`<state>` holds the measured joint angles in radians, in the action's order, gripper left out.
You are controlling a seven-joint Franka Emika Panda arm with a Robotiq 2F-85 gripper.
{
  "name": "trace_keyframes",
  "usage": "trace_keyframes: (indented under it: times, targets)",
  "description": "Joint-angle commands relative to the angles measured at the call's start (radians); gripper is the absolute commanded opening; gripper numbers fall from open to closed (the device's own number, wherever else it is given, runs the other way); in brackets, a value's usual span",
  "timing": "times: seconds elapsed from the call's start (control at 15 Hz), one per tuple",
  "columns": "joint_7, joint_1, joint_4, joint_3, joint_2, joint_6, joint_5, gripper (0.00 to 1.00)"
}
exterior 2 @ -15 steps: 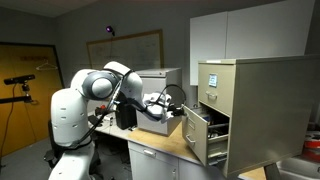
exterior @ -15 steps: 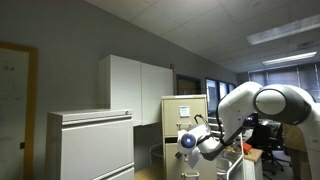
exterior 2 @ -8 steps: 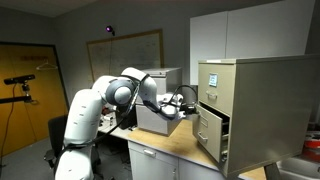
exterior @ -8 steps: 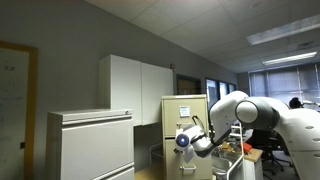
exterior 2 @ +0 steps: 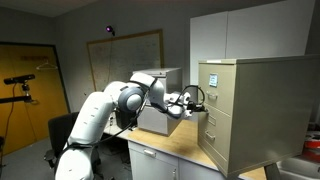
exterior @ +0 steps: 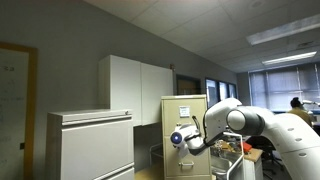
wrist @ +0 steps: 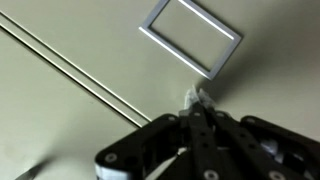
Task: Close the open drawer
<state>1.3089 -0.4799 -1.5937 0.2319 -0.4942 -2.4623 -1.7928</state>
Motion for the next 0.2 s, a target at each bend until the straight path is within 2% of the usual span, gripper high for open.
trace_keyframes:
  times: [0.0, 0.13]
  targets:
    - [-0.015, 0.106, 0.206, -0.148, -0.096, 0.036, 0.051, 0.0]
    - [-0.014, 0.111, 0.21, -0.153, -0.098, 0.038, 0.061, 0.0]
